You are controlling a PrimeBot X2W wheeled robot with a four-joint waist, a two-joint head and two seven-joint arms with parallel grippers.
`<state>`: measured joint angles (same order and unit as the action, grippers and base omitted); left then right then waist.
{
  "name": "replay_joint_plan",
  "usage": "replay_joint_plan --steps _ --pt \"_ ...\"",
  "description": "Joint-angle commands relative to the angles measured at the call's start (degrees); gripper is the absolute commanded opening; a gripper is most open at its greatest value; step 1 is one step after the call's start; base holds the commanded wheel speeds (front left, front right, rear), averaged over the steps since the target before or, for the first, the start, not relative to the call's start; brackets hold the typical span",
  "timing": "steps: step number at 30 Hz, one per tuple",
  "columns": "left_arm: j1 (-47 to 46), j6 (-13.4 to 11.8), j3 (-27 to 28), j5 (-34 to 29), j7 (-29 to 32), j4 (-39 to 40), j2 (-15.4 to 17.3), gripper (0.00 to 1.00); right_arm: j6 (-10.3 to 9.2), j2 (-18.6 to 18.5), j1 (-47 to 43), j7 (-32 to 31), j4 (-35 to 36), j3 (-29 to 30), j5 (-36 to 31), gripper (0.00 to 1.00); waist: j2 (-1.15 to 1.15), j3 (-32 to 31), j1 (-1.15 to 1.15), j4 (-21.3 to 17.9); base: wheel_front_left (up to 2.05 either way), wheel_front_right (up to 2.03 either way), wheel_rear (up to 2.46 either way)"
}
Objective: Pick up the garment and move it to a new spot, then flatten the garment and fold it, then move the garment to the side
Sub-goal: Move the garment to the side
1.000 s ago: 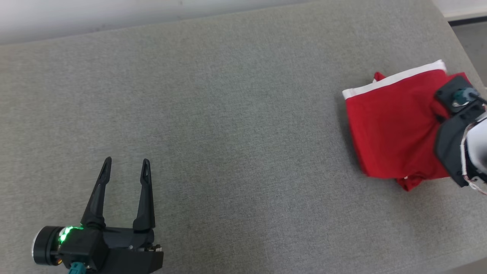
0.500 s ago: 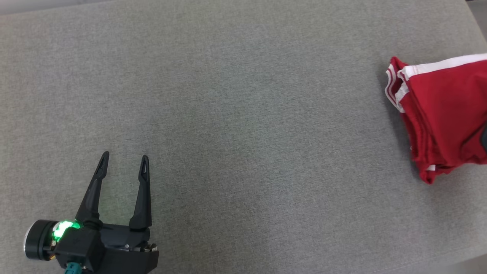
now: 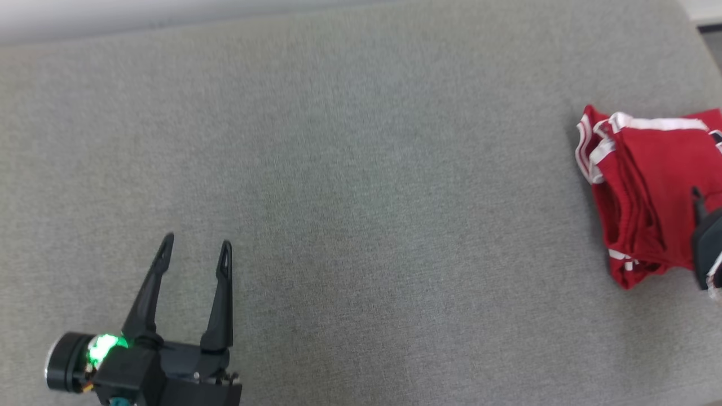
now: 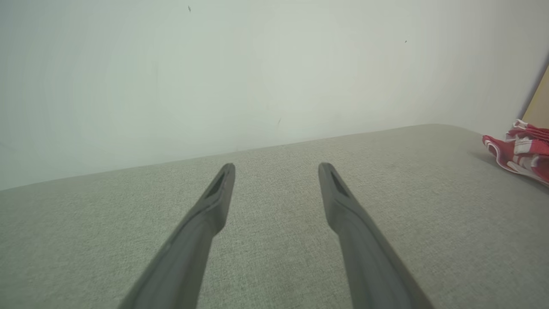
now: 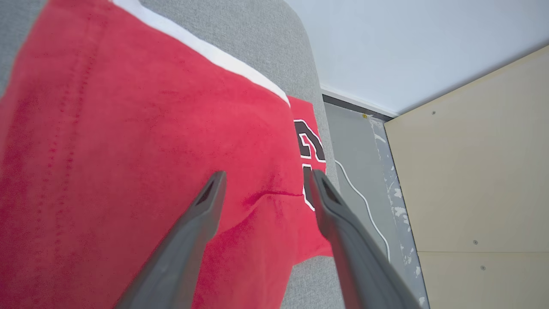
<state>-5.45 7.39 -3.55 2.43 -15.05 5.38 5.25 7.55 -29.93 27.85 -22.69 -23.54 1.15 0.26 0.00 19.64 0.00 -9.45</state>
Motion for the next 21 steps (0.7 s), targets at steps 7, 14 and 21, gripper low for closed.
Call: replay_joint_plan --steps 7,14,21 --pt "3.3 -0.1 1.2 1.3 -0.1 -0.5 -1.1 1.00 -0.16 3.9 -5.4 6.6 6.4 0.1 1.0 1.00 0.00 -7.4 0.00 0.1 0.00 0.00 0.00" --pt "5.3 -3.1 2.5 1.0 -0.1 -2.5 -2.1 1.00 -0.16 6.4 -9.8 11.2 12.4 -2.7 3.5 1.00 0.00 -12.7 0.00 1.4 0.00 0.00 0.00" --pt "8.2 -5.8 2.2 0.2 -0.2 -3.9 -2.3 1.00 -0.16 11.6 -15.6 17.1 14.7 -4.9 5.0 1.00 0.00 -17.1 0.00 3.6 0.00 0.00 0.00"
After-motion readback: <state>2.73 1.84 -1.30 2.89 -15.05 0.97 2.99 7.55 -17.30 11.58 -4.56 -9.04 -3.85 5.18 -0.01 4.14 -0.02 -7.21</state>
